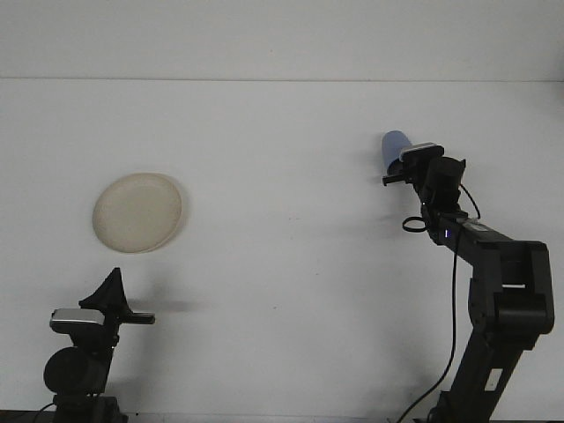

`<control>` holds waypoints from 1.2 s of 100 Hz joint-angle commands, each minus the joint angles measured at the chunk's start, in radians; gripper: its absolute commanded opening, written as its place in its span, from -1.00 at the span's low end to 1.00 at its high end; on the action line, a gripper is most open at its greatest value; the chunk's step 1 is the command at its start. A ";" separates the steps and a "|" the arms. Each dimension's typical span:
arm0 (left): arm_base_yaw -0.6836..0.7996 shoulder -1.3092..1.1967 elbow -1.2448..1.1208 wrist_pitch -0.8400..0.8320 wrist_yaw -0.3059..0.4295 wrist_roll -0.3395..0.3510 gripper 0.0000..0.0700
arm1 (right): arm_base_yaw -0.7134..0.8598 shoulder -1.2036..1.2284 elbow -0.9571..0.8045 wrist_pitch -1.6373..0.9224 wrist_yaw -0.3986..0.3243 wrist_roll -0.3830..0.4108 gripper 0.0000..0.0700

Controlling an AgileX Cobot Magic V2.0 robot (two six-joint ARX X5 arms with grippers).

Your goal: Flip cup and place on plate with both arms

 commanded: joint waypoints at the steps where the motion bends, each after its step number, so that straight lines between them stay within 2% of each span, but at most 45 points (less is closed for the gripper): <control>1: -0.002 -0.001 -0.020 0.012 -0.006 -0.002 -0.97 | -0.002 -0.074 0.023 -0.032 -0.001 0.043 -0.98; 18: -0.002 -0.001 -0.020 0.012 -0.006 -0.002 -0.97 | -0.002 -0.261 0.023 -0.240 -0.011 0.167 -0.98; 25: -0.002 -0.001 -0.020 0.012 -0.006 -0.002 -0.97 | -0.002 -0.347 0.023 -0.339 -0.053 0.233 -0.98; 31: -0.002 -0.001 -0.020 0.012 -0.006 -0.002 -0.97 | -0.002 -0.419 0.023 -0.421 -0.119 0.285 -0.98; 45: -0.002 -0.001 -0.020 0.012 -0.006 -0.002 -0.97 | 0.002 -0.567 0.023 -0.578 -0.322 0.373 -0.98; 53: -0.002 -0.001 -0.020 0.012 -0.006 -0.002 -0.97 | 0.020 -0.633 0.024 -0.652 -0.423 0.385 -0.99; 61: -0.002 -0.001 -0.020 0.015 -0.006 0.007 -0.97 | 0.053 -0.687 0.027 -0.736 -0.475 0.385 -0.99; 69: -0.002 -0.001 -0.020 0.018 -0.006 0.006 -0.97 | 0.103 -0.724 0.039 -0.845 -0.478 0.362 -0.99; 80: -0.002 -0.001 -0.020 0.016 -0.006 0.006 -0.97 | 0.196 -0.735 0.087 -1.046 -0.465 0.286 -0.99; 97: -0.002 -0.001 -0.020 0.017 -0.006 -0.002 -0.97 | 0.394 -0.687 0.212 -1.354 -0.336 0.169 -0.99; 111: -0.002 -0.001 -0.020 0.017 -0.006 -0.122 -0.97 | 0.560 -0.588 0.332 -1.563 -0.257 0.134 -0.99; 120: -0.002 -0.001 -0.020 0.015 -0.006 -0.196 -0.97 | 0.654 -0.510 0.398 -1.663 -0.173 0.130 -0.99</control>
